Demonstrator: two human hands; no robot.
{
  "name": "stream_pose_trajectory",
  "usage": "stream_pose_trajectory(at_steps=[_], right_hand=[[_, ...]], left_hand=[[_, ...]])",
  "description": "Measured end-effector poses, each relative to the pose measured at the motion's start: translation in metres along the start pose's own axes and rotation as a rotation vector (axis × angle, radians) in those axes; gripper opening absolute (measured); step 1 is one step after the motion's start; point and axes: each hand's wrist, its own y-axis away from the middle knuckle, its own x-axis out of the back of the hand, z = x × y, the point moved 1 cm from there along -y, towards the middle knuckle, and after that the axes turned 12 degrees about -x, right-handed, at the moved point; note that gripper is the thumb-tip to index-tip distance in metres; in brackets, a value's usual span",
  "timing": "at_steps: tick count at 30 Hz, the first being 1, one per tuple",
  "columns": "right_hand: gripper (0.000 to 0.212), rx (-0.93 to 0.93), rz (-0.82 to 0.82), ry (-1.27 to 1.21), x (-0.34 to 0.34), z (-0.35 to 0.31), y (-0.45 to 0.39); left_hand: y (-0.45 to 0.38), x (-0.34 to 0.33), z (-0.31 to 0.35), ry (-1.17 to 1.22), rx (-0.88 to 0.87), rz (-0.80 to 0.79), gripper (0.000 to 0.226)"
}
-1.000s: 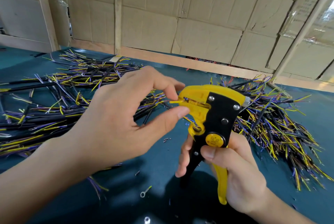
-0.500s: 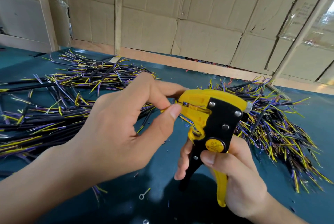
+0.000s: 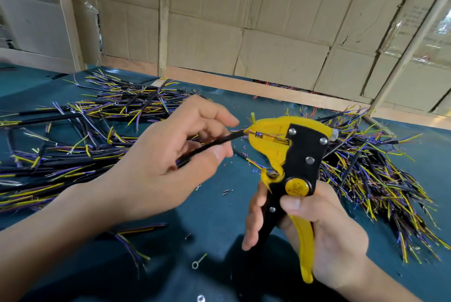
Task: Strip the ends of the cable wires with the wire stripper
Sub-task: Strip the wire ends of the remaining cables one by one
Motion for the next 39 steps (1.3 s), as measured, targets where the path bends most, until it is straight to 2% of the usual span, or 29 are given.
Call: stream_pose_trajectory(at_steps=[3,8,10,13,16,20,23,29,34,39], right_hand=[[0.035,-0.081,-0.041,-0.071,0.001,0.0,-0.002],[0.037,-0.194,0.099,-0.163,0.002,-0.002,-0.004],[0.043,-0.186,0.063,-0.217,0.003,-0.002,-0.005],[0.039,-0.09,0.092,-0.231,0.0,-0.004,-0.009],[0.011,0.013,0.266,-0.138,0.004,-0.007,-0.009],[0.011,0.16,0.387,0.04,0.005,-0.012,-0.004],[0.013,0.257,0.442,0.154,0.001,-0.014,-0.004],[0.026,0.285,0.355,0.194,-0.003,-0.022,0.002],[0.039,0.252,0.334,0.077,-0.001,-0.019,0.001],[0.038,0.263,0.32,0.1,0.002,-0.022,0.001]], left_hand=[[0.004,0.003,-0.016,-0.185,-0.046,0.031,0.013],[0.004,0.001,-0.023,-0.225,-0.049,0.063,0.018],[0.003,-0.001,-0.024,-0.174,-0.006,0.087,0.017],[-0.001,-0.003,-0.021,0.135,0.12,0.189,0.018],[-0.002,-0.006,-0.018,0.331,0.212,0.21,0.014],[0.001,-0.012,-0.014,0.433,0.278,0.163,0.016],[0.004,-0.017,-0.012,0.412,0.288,0.104,0.018],[0.011,-0.032,-0.006,0.395,0.285,0.033,0.021],[0.013,-0.034,-0.004,0.383,0.269,0.065,0.021],[0.011,-0.031,-0.004,0.329,0.231,0.088,0.017]])
